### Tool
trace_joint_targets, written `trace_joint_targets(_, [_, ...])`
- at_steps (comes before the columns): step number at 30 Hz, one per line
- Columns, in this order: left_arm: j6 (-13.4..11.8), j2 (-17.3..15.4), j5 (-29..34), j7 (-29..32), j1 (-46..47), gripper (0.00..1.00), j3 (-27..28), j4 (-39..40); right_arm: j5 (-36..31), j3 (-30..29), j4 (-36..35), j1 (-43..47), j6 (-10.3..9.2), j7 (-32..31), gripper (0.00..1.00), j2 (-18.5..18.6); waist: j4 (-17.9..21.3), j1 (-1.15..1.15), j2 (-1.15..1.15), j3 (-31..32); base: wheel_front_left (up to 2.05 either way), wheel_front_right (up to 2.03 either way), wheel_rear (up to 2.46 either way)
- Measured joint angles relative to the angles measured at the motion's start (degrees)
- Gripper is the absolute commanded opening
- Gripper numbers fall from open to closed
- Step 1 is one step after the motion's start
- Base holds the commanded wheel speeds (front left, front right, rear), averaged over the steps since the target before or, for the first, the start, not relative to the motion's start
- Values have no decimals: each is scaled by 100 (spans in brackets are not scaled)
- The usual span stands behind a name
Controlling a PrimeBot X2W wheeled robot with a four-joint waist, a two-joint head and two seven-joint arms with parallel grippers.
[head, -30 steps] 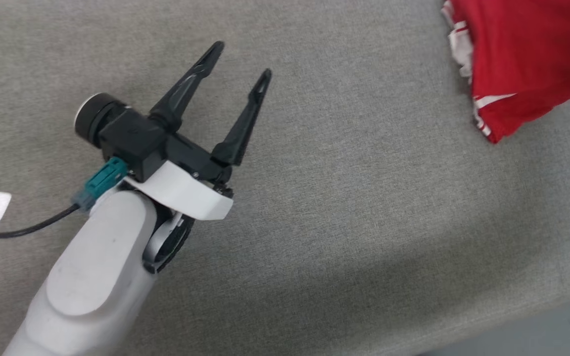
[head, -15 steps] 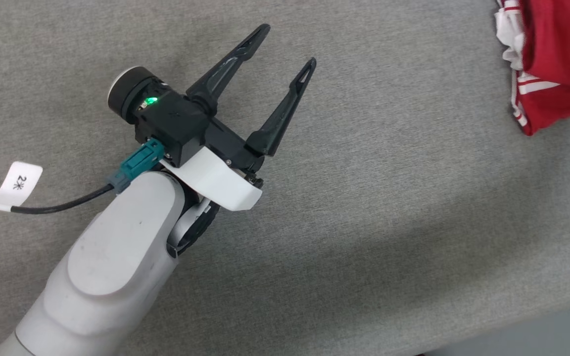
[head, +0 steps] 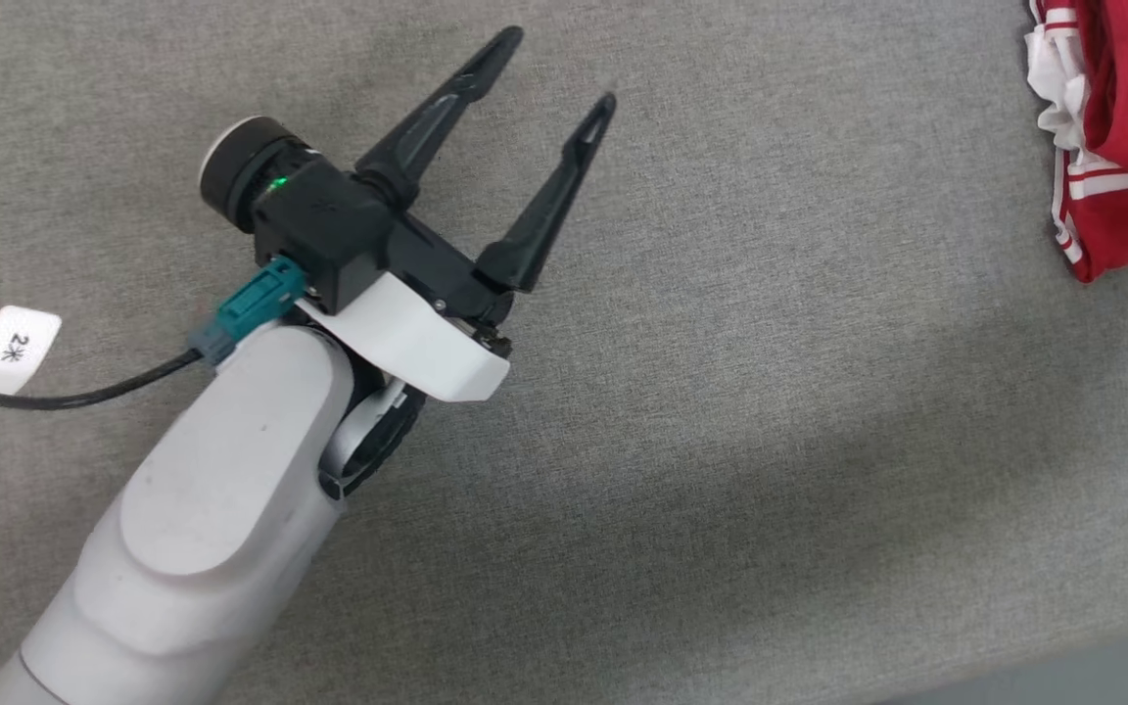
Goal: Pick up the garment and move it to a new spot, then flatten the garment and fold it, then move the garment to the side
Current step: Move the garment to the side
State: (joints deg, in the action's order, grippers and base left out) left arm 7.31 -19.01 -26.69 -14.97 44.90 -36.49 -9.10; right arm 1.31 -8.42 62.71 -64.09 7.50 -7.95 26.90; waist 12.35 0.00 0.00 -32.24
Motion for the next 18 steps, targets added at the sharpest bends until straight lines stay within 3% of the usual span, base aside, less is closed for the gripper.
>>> trace_joint_targets(10, [0, -57, -81, 0, -478, 100, 680, 132, -13, -272, 330, -202, 0, 454, 100, 59, -83, 0, 0, 269, 0, 0, 0])
trace_joint_targets(18, [0, -34, -227, 0, -1094, 100, 1404, 227, 198, -137, 364, -148, 0, 946, 100, -170, -181, 0, 0, 616, 0, 0, 0])
